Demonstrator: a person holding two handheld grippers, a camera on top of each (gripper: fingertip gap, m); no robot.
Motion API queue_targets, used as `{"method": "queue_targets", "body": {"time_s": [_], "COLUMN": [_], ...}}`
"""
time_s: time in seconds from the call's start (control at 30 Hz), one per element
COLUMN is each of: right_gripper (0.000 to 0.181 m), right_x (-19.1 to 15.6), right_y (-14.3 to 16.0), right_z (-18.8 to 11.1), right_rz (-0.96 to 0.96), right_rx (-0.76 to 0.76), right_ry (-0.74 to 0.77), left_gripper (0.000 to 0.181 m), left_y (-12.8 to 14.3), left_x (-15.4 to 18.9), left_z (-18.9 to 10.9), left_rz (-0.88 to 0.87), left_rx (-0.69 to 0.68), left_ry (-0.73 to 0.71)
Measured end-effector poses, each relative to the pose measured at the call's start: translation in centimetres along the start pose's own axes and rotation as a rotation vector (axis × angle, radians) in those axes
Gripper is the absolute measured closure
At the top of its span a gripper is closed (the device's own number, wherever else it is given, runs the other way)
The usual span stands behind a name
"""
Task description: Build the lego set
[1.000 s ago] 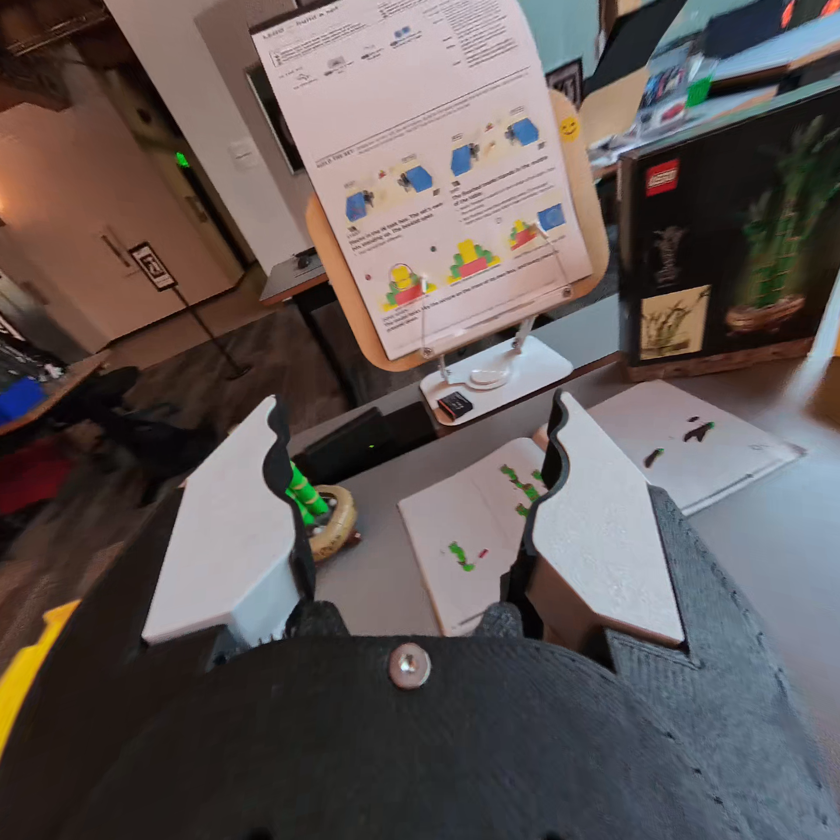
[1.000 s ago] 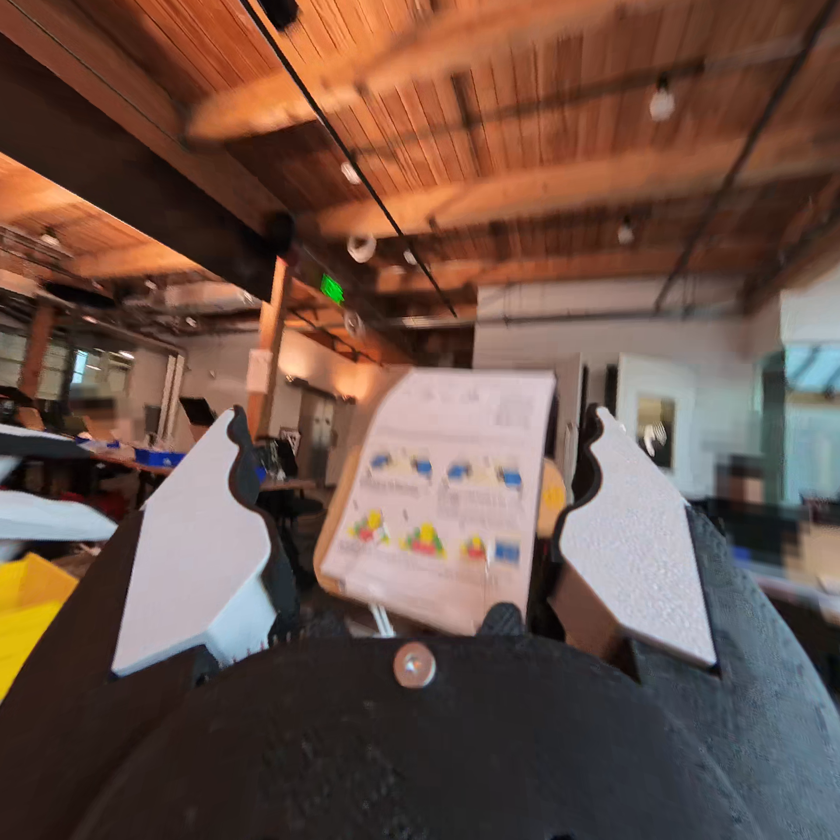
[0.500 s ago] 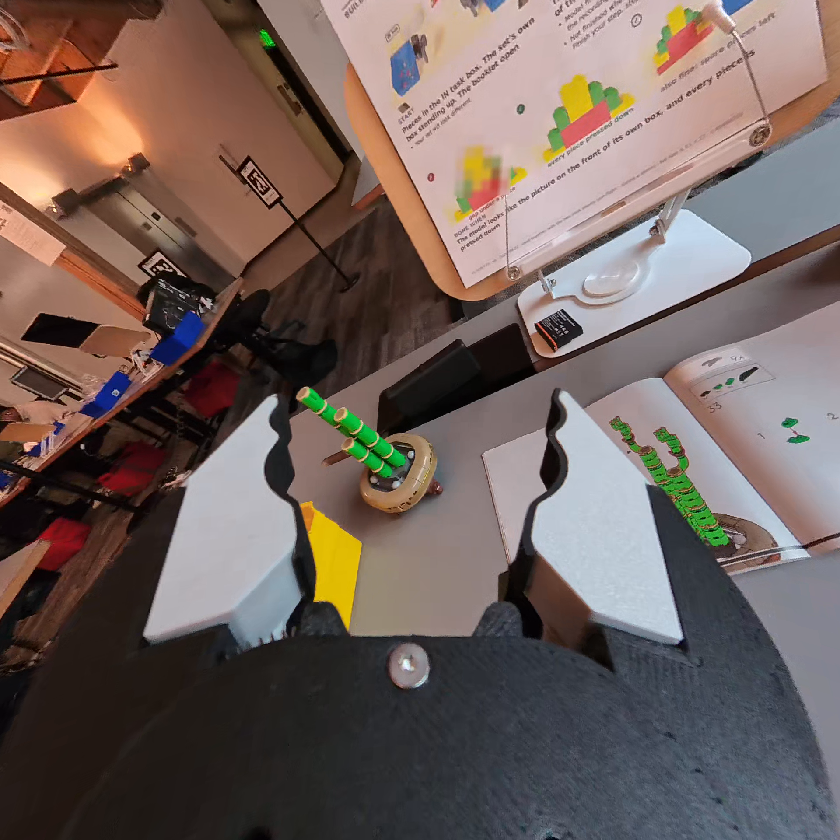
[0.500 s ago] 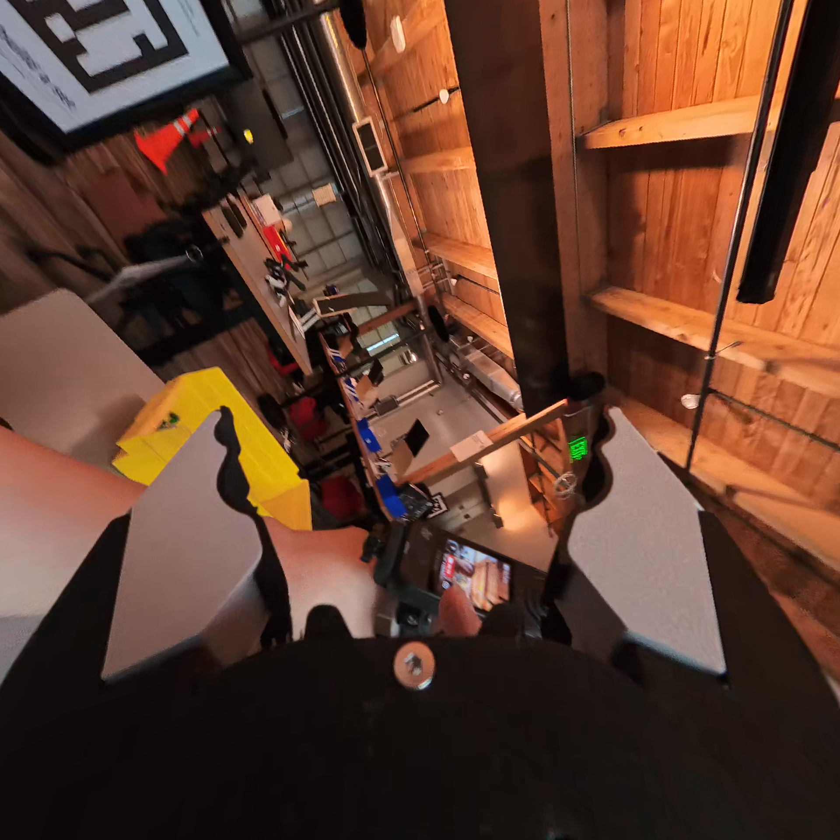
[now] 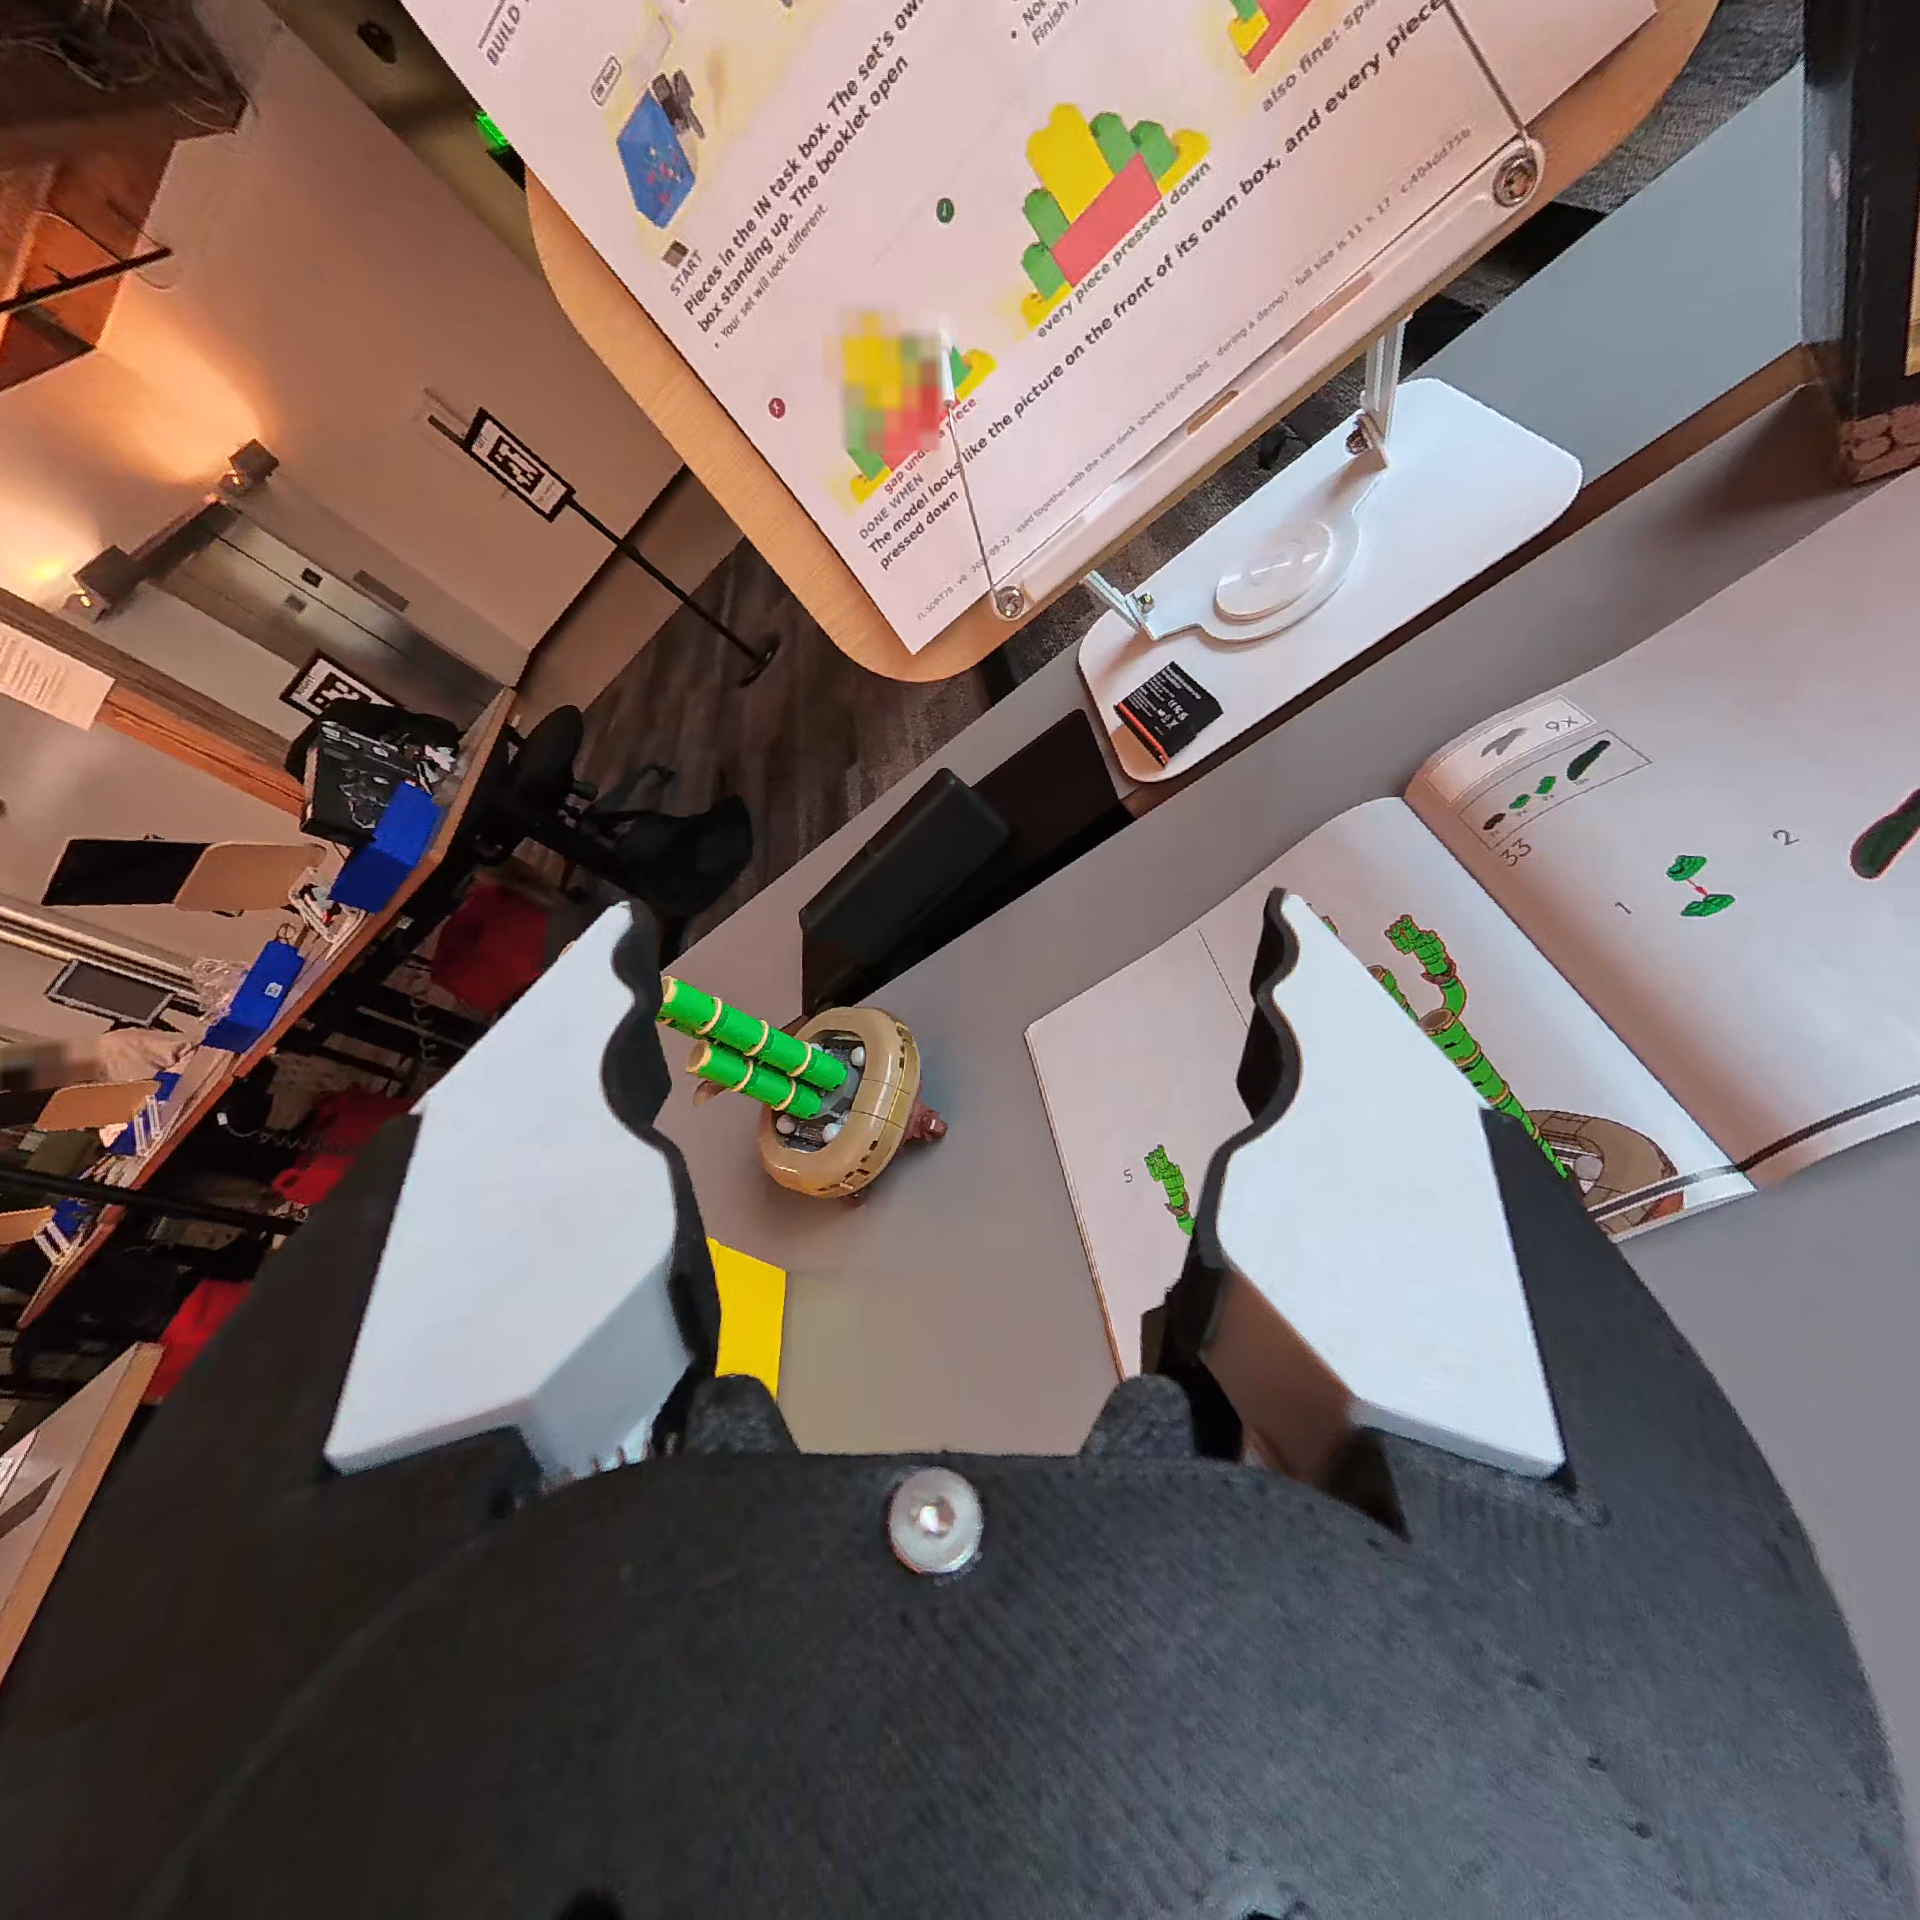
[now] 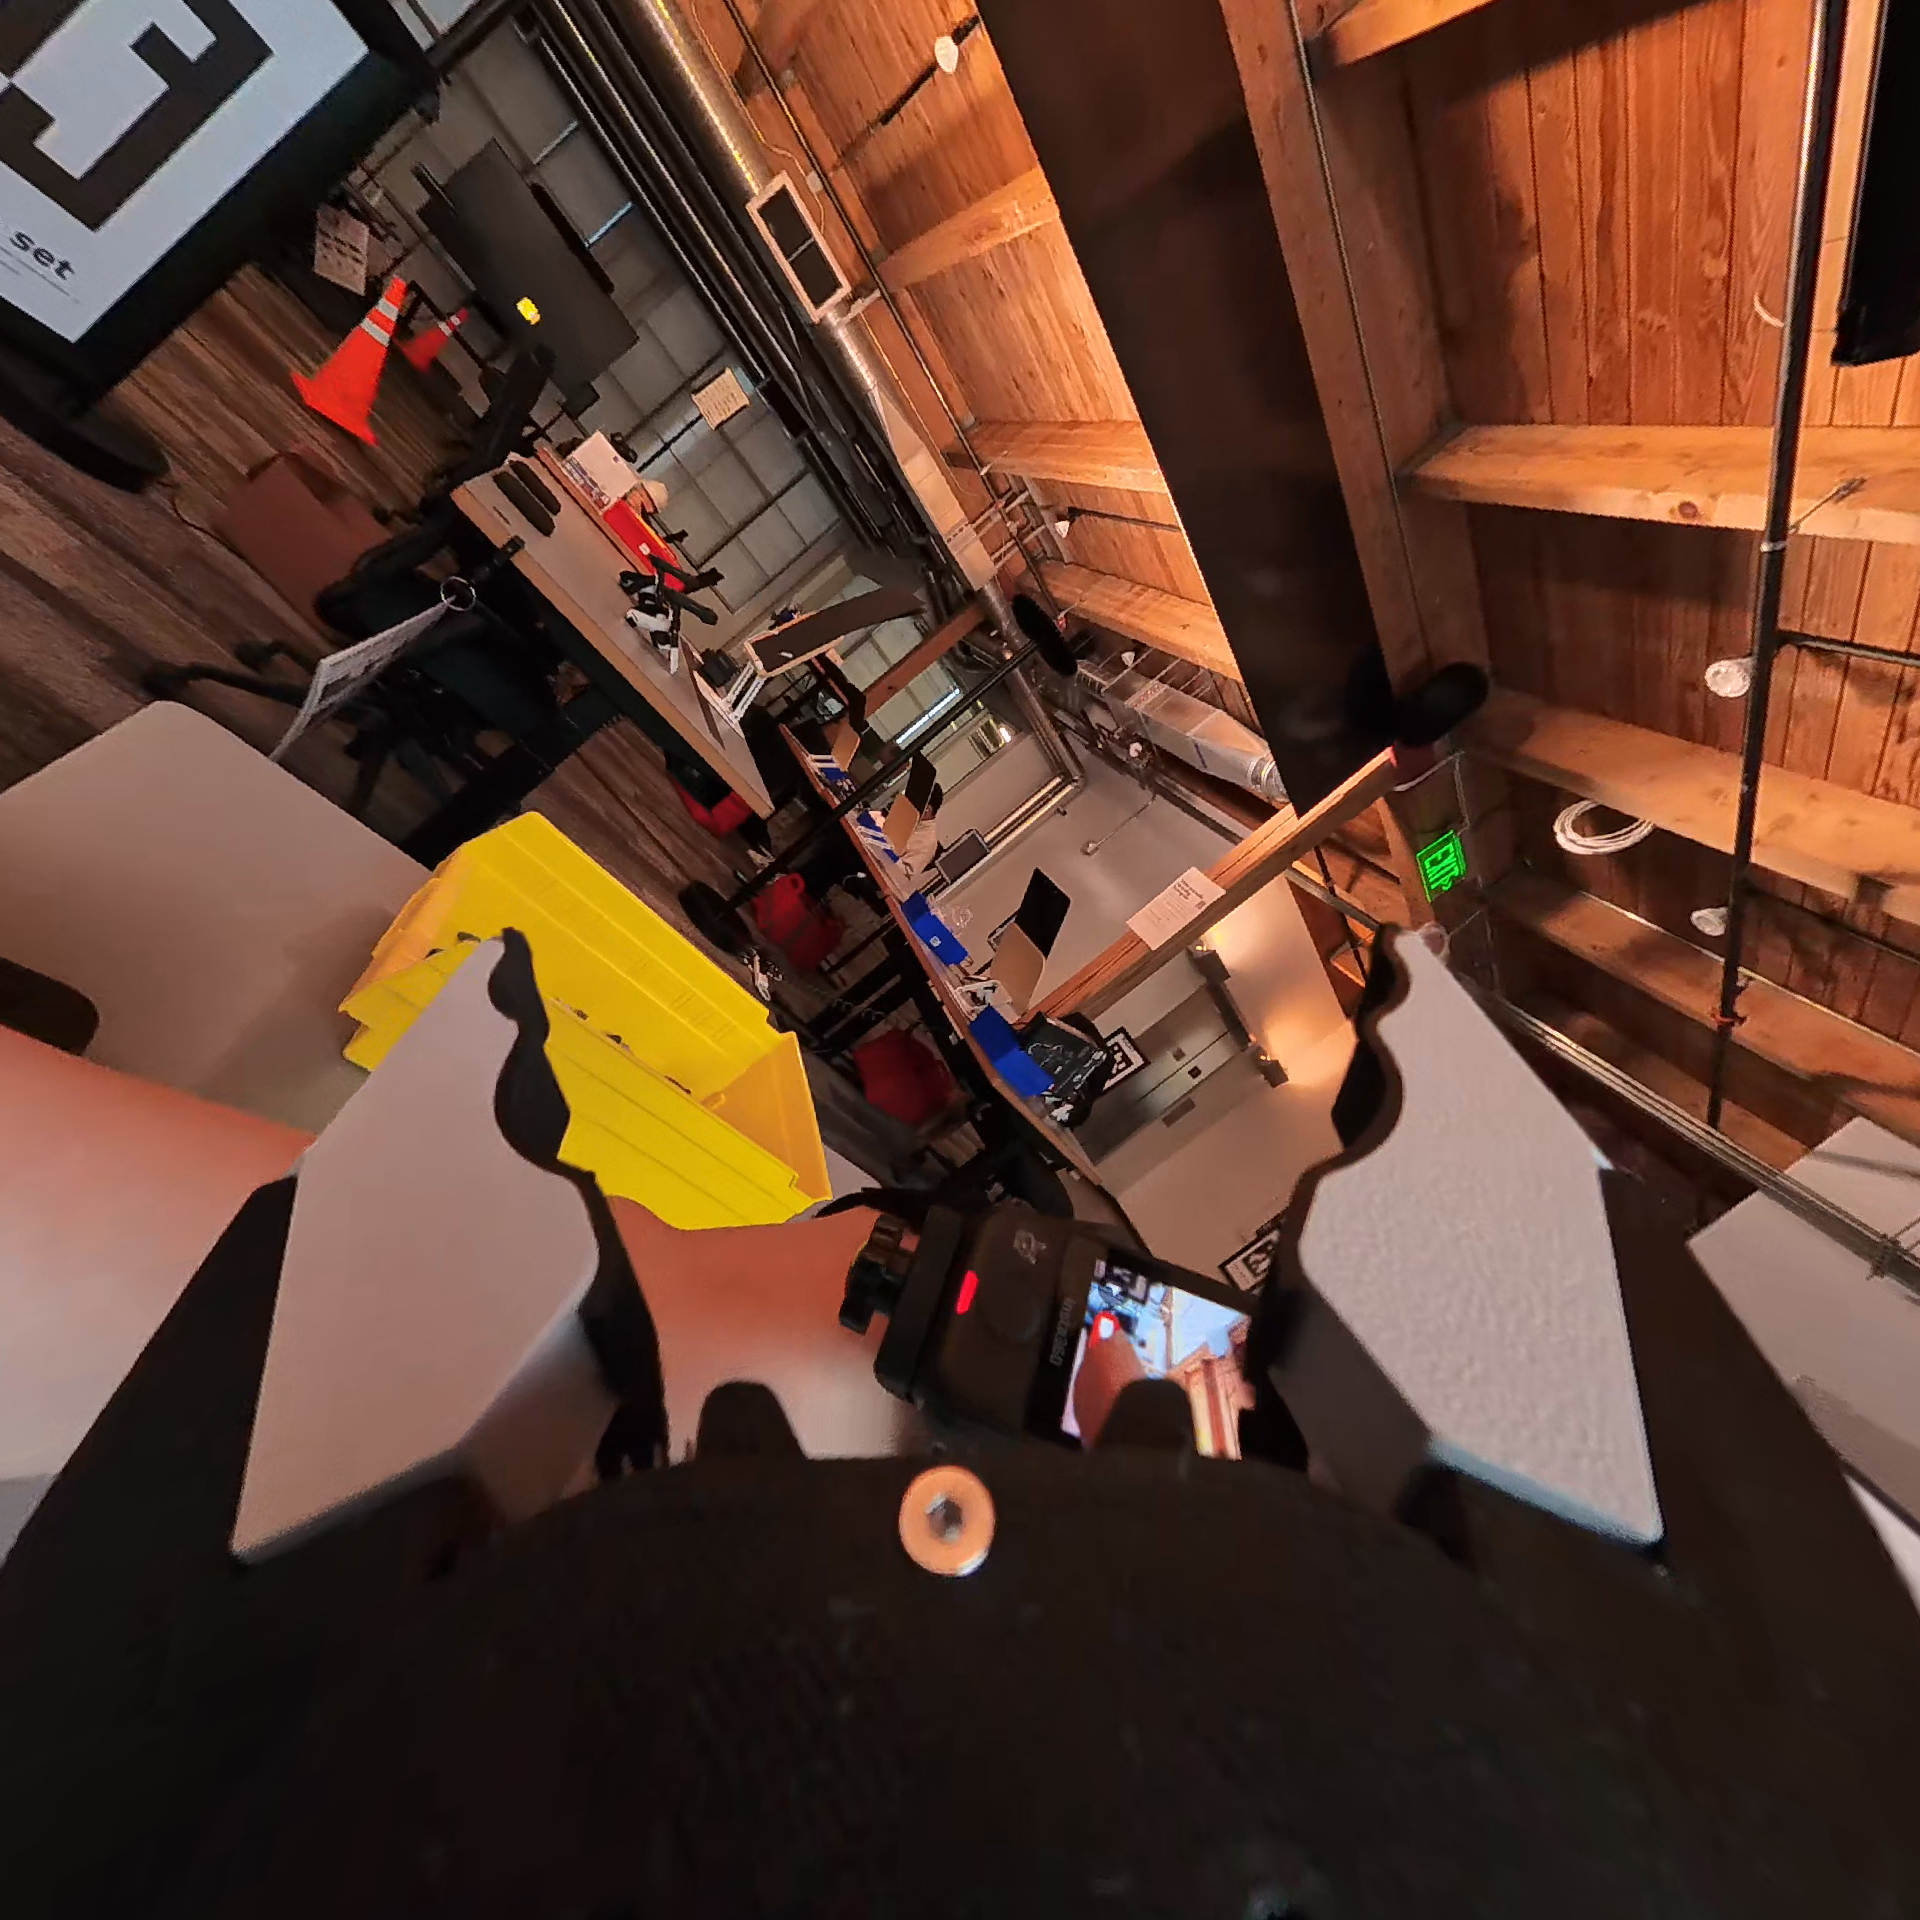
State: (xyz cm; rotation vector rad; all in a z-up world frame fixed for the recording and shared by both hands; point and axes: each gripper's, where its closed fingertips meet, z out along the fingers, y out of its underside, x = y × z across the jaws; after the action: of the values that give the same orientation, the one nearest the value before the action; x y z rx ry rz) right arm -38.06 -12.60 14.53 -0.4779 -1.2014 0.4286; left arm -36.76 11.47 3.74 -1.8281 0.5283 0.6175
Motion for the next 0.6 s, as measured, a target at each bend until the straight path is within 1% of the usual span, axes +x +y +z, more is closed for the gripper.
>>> {"method": "queue_targets", "body": {"time_s": [0.1, 0.17, 0.33, 0.53, 0.6], "right_gripper": [0.031, 0.031, 0.032, 0.034, 0.034], "right_x": [-0.3, -0.3, 0.0, 1.7, 3.1], "right_y": [1.1, 1.5, -0.5, -1.4, -1.1], "right_z": [0.3, 0.4, -0.2, -1.2, -1.7], "right_rz": [0.033, 0.011, -0.005, 0.047, 0.042], "right_rx": [-0.031, -0.047, 0.008, 0.037, 0.009], "right_ry": [-0.01, -0.011, -0.011, 0.022, 0.061], "left_gripper": [0.068, 0.068, 0.068, 0.067, 0.067], "left_y": [0.0, 0.1, 0.2, 0.3, 0.2], "left_x": [0.0, 0.0, 0.2, -0.2, -0.3], "left_z": [-0.1, -0.1, 0.0, -0.1, -0.1], "left_rz": [-0.003, 0.002, -0.001, -0.021, -0.034], "left_rx": [0.0, -0.007, -0.01, -0.011, 0.0], "left_ry": [0.001, 0.001, 0.009, 0.017, 0.03]}}
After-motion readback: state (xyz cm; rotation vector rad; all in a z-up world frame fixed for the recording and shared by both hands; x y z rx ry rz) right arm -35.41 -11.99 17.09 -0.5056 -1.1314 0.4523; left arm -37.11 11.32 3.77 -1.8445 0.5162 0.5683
